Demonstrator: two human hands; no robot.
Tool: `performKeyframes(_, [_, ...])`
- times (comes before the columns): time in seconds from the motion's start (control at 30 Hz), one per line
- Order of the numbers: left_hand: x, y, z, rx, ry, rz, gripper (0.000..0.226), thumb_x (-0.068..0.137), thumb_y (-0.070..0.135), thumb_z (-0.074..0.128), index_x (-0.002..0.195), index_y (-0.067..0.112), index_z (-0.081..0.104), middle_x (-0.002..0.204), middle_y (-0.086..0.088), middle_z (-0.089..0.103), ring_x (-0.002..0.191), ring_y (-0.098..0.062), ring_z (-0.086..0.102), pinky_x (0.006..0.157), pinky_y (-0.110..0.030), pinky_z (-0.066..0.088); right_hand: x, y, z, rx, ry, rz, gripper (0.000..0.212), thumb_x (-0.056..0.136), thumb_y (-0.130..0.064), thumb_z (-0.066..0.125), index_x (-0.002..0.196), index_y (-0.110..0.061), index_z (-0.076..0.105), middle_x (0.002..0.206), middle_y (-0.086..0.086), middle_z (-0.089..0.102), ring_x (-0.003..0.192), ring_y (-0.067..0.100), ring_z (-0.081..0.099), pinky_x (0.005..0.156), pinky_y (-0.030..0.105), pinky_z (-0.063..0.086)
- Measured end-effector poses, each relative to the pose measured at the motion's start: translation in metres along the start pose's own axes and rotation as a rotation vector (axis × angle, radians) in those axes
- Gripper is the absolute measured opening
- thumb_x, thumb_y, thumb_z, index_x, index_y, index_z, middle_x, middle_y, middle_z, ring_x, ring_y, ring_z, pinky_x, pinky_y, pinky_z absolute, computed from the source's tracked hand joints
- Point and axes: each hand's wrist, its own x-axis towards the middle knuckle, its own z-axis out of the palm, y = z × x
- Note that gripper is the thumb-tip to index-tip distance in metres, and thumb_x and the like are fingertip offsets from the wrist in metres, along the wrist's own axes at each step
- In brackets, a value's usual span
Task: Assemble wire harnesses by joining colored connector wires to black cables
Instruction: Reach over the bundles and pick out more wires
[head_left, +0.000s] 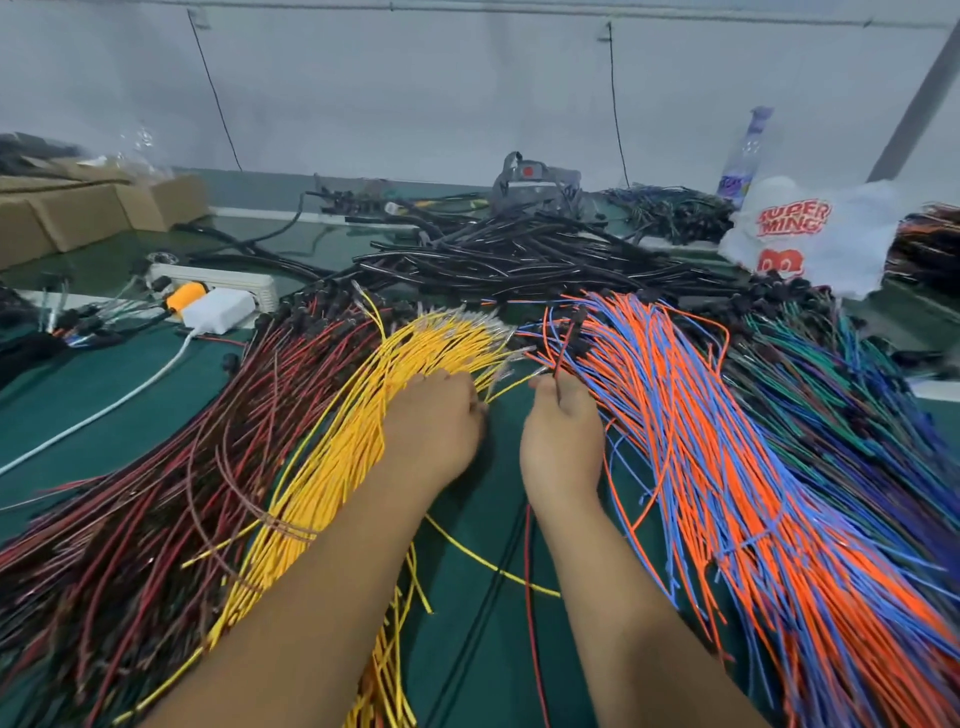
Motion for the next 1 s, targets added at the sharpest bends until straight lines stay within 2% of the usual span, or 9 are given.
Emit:
performKeyframes(0.07, [-0.001, -0.001, -0.001, -0.236, 0.1, -0.046, 0.017, 0.098, 0.03, 0.048, 0.088, 0.017, 0.052, 0.082, -0.002, 0.059, 0.085, -0.026, 0.054, 0.063, -0.034, 0.038, -0.002, -0.001, 0.003, 0.027, -0.028, -0.022, 0.024, 0.1, -0.023, 0.04, 0.088, -0.014, 0.058, 0.068, 0.005, 0.053, 0.072, 0.036, 0.054, 0.07, 0.048, 0.048])
performKeyframes(0.17, [-0.007, -0.003, -0.01, -0.656, 0.162, -0.115, 0.015, 0.099, 0.025, 0.046, 0.087, 0.017, 0.048, 0.076, 0.003, 0.053, 0.065, -0.01, 0.047, 0.055, -0.021, 0.035, -0.009, -0.003, 0.004, 0.008, -0.077, -0.139, 0.023, 0.1, -0.024, 0.041, 0.082, -0.018, 0.054, 0.063, -0.005, 0.047, 0.068, 0.028, 0.049, 0.065, 0.042, 0.042])
performKeyframes(0.27, [-0.014, 0.002, -0.018, -1.011, 0.026, -0.174, 0.015, 0.099, 0.023, 0.046, 0.086, 0.021, 0.051, 0.081, 0.004, 0.057, 0.07, -0.007, 0.051, 0.069, -0.023, 0.043, -0.017, -0.005, 0.006, -0.052, -0.169, -0.257, 0.025, 0.1, -0.024, 0.043, 0.075, -0.023, 0.044, 0.061, -0.003, 0.047, 0.064, 0.023, 0.045, 0.061, 0.041, 0.037])
performKeyframes(0.37, [-0.017, 0.006, -0.021, -1.151, -0.086, -0.178, 0.02, 0.099, 0.018, 0.046, 0.082, 0.022, 0.054, 0.073, 0.01, 0.056, 0.063, 0.002, 0.052, 0.058, -0.008, 0.042, -0.021, -0.007, 0.007, -0.112, -0.258, -0.282, 0.023, 0.1, -0.027, 0.041, 0.079, -0.02, 0.046, 0.068, 0.004, 0.055, 0.071, 0.03, 0.052, 0.064, 0.044, 0.042])
performKeyframes(0.53, [-0.015, 0.004, -0.026, -1.462, -0.269, -0.187, 0.026, 0.103, 0.017, 0.04, 0.104, 0.018, 0.065, 0.103, 0.002, 0.074, 0.096, -0.007, 0.068, 0.075, -0.018, 0.053, -0.024, -0.011, 0.002, -0.228, -0.289, -0.347, 0.023, 0.102, -0.032, 0.036, 0.111, -0.024, 0.056, 0.089, 0.005, 0.066, 0.085, 0.03, 0.059, 0.069, 0.041, 0.045])
performKeyframes(0.7, [-0.013, -0.003, -0.025, -1.503, -0.151, -0.19, 0.028, 0.103, 0.016, 0.04, 0.083, 0.015, 0.059, 0.095, -0.002, 0.074, 0.095, -0.015, 0.068, 0.085, -0.027, 0.052, -0.027, -0.012, 0.005, -0.378, -0.328, -0.424, 0.032, 0.093, -0.046, 0.036, 0.086, -0.024, 0.058, 0.079, 0.0, 0.063, 0.08, 0.027, 0.059, 0.061, 0.035, 0.042])
performKeyframes(0.8, [-0.012, -0.009, -0.028, -1.652, -0.124, -0.327, 0.028, 0.104, 0.019, 0.036, 0.082, 0.017, 0.054, 0.062, 0.003, 0.053, 0.054, -0.011, 0.051, 0.053, -0.02, 0.046, -0.022, -0.01, 0.006, -0.171, -0.177, -0.325, 0.034, 0.088, -0.047, 0.043, 0.07, -0.021, 0.056, 0.065, -0.005, 0.057, 0.068, 0.019, 0.055, 0.059, 0.035, 0.038])
performKeyframes(0.9, [-0.012, -0.009, -0.031, -1.603, -0.262, -0.319, 0.027, 0.104, 0.02, 0.034, 0.084, 0.019, 0.053, 0.053, 0.008, 0.028, 0.041, -0.005, 0.023, 0.038, -0.015, 0.019, -0.013, -0.007, 0.005, 0.159, -0.1, -0.203, 0.018, 0.089, -0.035, 0.054, 0.074, -0.025, 0.059, 0.063, -0.018, 0.057, 0.063, 0.005, 0.05, 0.065, 0.031, 0.04])
performKeyframes(1.0, [-0.017, -0.003, -0.03, -1.437, -0.475, -0.221, 0.024, 0.103, 0.021, 0.038, 0.089, 0.017, 0.057, 0.054, 0.008, 0.025, 0.041, -0.005, 0.019, 0.038, -0.014, 0.017, -0.008, -0.009, 0.003, 0.279, -0.117, -0.196, 0.017, 0.089, -0.033, 0.053, 0.079, -0.022, 0.062, 0.068, -0.015, 0.06, 0.07, 0.005, 0.056, 0.069, 0.029, 0.043])
